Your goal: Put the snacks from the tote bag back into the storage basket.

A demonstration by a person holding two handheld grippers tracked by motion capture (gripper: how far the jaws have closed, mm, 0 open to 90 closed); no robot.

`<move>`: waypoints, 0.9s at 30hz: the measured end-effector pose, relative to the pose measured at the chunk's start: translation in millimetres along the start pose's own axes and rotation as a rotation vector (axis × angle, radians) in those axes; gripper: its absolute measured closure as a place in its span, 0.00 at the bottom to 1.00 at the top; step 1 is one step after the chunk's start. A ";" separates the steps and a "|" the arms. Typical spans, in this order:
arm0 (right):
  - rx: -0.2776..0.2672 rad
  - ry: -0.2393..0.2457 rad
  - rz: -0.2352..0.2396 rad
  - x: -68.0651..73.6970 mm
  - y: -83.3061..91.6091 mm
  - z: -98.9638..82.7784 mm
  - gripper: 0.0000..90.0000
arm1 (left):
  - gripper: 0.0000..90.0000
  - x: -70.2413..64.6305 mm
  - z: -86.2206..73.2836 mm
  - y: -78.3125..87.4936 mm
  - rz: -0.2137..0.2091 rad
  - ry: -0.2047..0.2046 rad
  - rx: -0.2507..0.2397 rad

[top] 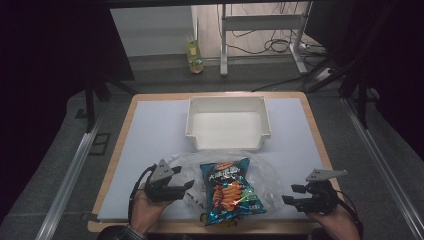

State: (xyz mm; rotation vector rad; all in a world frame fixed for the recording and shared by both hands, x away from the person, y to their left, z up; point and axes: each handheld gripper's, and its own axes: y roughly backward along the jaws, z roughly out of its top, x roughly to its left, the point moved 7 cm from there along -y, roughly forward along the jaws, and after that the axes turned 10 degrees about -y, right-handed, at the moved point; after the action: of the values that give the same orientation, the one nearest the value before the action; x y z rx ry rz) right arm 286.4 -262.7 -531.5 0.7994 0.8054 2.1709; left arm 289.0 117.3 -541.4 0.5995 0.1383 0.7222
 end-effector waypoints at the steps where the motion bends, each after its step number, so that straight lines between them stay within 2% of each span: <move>1: -0.002 0.004 0.001 0.2 0.1 0.3 0.41 | 0.31 -1.1 -1.4 1.1 -0.001 -0.003 0.000; 7: 0.008 0.014 -0.013 1.1 -0.1 1.1 0.35 | 0.22 -5.5 -5.9 4.6 -0.005 0.024 -0.006; 14: -0.022 0.030 -0.007 7.8 9.4 17.1 0.33 | 0.19 -6.3 -8.2 3.8 0.002 0.018 0.005; 21: -0.037 0.055 0.017 24.3 13.4 43.0 0.35 | 0.17 -3.5 -9.9 4.0 0.011 0.031 0.016; 24: -0.027 0.068 0.031 33.9 8.0 53.7 0.36 | 0.16 -1.8 -10.9 4.4 0.015 0.038 0.022; 27: -0.014 0.065 0.069 43.9 -1.2 62.3 0.36 | 0.16 -0.4 -11.8 5.0 0.014 0.043 0.025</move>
State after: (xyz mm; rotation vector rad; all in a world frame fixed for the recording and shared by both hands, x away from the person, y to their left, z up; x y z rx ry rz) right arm 306.3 -209.7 -480.5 0.7636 0.8049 2.2708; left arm 282.0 125.5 -548.4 0.6097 0.1835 0.7478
